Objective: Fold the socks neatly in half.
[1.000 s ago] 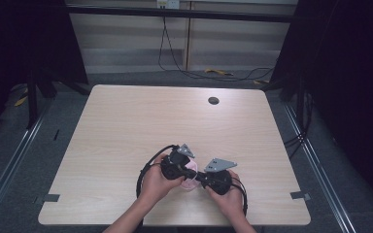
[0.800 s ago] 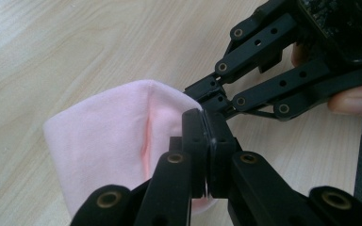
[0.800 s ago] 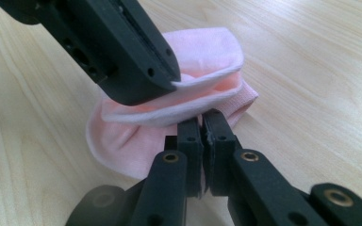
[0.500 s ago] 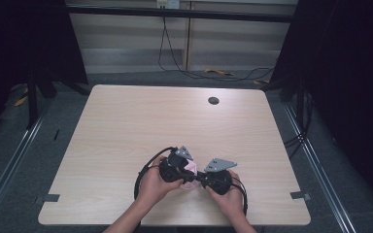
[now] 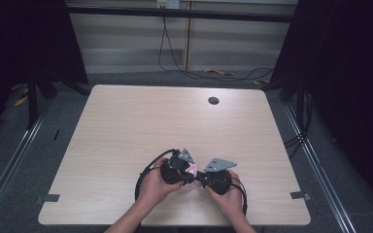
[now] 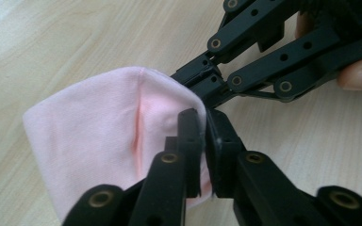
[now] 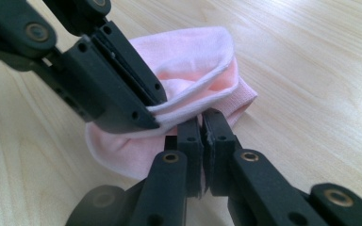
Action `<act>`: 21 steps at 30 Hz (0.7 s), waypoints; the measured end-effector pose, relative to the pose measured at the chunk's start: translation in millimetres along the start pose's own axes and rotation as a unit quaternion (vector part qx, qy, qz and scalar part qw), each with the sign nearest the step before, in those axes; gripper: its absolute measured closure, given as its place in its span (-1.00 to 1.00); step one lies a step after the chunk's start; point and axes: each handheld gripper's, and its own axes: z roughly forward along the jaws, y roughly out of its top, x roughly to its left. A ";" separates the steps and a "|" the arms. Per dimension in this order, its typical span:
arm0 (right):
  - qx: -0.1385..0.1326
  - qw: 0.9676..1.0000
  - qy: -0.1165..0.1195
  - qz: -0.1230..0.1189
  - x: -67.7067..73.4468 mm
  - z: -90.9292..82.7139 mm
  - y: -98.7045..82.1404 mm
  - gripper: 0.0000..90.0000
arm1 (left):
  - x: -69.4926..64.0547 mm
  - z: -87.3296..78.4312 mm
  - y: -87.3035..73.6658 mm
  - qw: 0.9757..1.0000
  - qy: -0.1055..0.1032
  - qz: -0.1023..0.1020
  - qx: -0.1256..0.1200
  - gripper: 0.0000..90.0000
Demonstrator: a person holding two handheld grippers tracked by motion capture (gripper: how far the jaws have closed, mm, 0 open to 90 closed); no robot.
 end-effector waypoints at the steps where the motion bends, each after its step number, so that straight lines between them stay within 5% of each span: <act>1: 0.000 1.000 0.001 0.000 -0.2 0.0 0.1 0.93 | 0.2 0.2 0.2 1.000 -0.001 0.000 0.003 0.94; 21: 0.008 1.000 -0.014 0.008 -10.0 -14.8 -0.1 0.90 | -1.1 10.9 3.6 1.000 -0.015 -0.007 0.009 0.95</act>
